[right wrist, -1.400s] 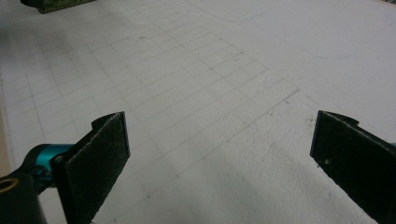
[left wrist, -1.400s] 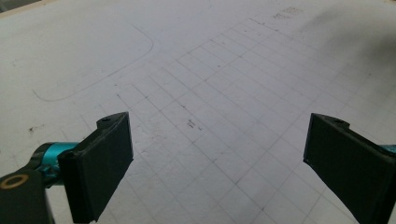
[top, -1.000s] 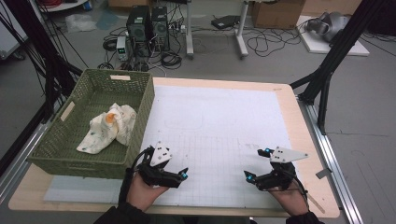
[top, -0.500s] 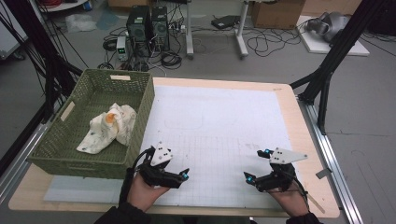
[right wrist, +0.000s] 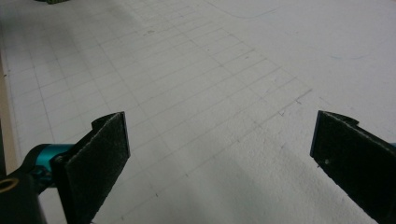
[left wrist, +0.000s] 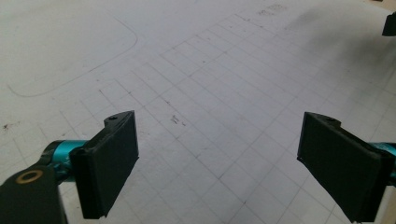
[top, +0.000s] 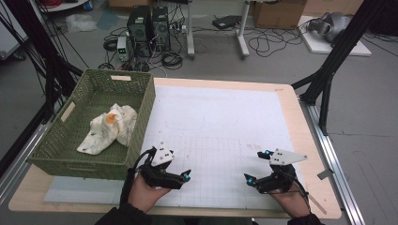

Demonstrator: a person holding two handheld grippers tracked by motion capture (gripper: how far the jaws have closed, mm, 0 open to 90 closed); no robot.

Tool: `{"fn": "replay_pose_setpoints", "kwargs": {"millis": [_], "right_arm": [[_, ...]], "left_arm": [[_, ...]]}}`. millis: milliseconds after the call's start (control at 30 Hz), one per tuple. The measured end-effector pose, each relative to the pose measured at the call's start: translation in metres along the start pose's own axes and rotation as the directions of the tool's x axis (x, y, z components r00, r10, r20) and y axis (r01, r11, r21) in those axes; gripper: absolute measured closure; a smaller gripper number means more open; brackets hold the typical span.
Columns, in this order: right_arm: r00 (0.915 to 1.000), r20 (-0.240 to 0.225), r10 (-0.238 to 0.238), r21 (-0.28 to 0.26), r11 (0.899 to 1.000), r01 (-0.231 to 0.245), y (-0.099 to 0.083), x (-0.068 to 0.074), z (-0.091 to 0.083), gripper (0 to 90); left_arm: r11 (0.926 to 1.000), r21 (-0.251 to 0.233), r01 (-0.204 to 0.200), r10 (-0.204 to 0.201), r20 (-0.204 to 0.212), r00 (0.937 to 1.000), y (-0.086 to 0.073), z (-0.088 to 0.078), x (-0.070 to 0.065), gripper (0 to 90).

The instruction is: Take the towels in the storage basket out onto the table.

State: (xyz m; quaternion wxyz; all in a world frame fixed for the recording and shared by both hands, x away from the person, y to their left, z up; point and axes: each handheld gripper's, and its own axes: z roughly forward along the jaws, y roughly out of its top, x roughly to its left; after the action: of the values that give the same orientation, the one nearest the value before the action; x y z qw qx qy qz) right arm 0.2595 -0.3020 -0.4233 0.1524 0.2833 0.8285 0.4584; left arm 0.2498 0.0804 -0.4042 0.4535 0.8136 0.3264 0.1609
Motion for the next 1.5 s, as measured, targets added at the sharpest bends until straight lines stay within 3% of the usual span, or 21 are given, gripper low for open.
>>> {"fn": "replay_pose_setpoints", "kwargs": {"millis": [233,633,833,967,1100,1167,1267,1433,1500], "right_arm": [[1.0,-0.003,-0.008,0.006,1.0,0.008,-0.001,0.001,0.001,3.7],[1.0,-0.006,0.002,0.01,1.0,-0.002,-0.001,0.003,0.0,3.7],[0.9999,-0.007,0.015,0.005,1.0,-0.015,-0.002,0.001,-0.001,3.8],[0.9999,-0.007,0.013,0.0,1.0,-0.013,-0.001,0.0,-0.002,3.7],[0.9998,-0.006,0.016,-0.005,1.0,-0.016,-0.001,0.0,-0.002,3.7],[0.9998,-0.01,0.019,-0.007,1.0,-0.019,-0.001,0.0,-0.003,3.7],[0.9998,-0.008,0.015,-0.014,1.0,-0.016,0.0,0.0,-0.004,3.7],[0.9998,-0.012,0.014,-0.019,1.0,-0.014,0.0,-0.001,-0.004,3.8],[0.9998,-0.014,0.011,-0.019,1.0,-0.011,0.0,-0.001,-0.004,3.7]], "left_arm": [[1.0,0.003,0.007,-0.007,0.038,0.9993,0.004,-0.001,-0.001,16.5],[0.9996,0.023,0.018,-0.019,0.05,0.9986,0.008,0.006,0.0,22.5],[0.9992,0.033,0.023,-0.025,0.039,0.9989,0.018,0.012,0.004,23.6],[0.9987,0.042,0.028,-0.031,0.053,0.9981,0.027,0.015,0.007,26.1],[0.9974,0.035,0.064,-0.066,0.068,0.9955,0.039,0.015,0.016,27.8],[0.9956,0.016,0.092,-0.092,0.04,0.9949,0.046,0.013,0.024,27.6],[0.9884,-0.005,0.152,-0.151,0.038,0.9878,0.055,0.008,0.036,27.8],[0.9801,-0.042,0.194,-0.192,0.051,0.9801,0.072,0.004,0.048,29.8],[0.9721,-0.035,0.232,-0.229,0.076,0.9705,0.077,0.007,0.056,30.6]]}}
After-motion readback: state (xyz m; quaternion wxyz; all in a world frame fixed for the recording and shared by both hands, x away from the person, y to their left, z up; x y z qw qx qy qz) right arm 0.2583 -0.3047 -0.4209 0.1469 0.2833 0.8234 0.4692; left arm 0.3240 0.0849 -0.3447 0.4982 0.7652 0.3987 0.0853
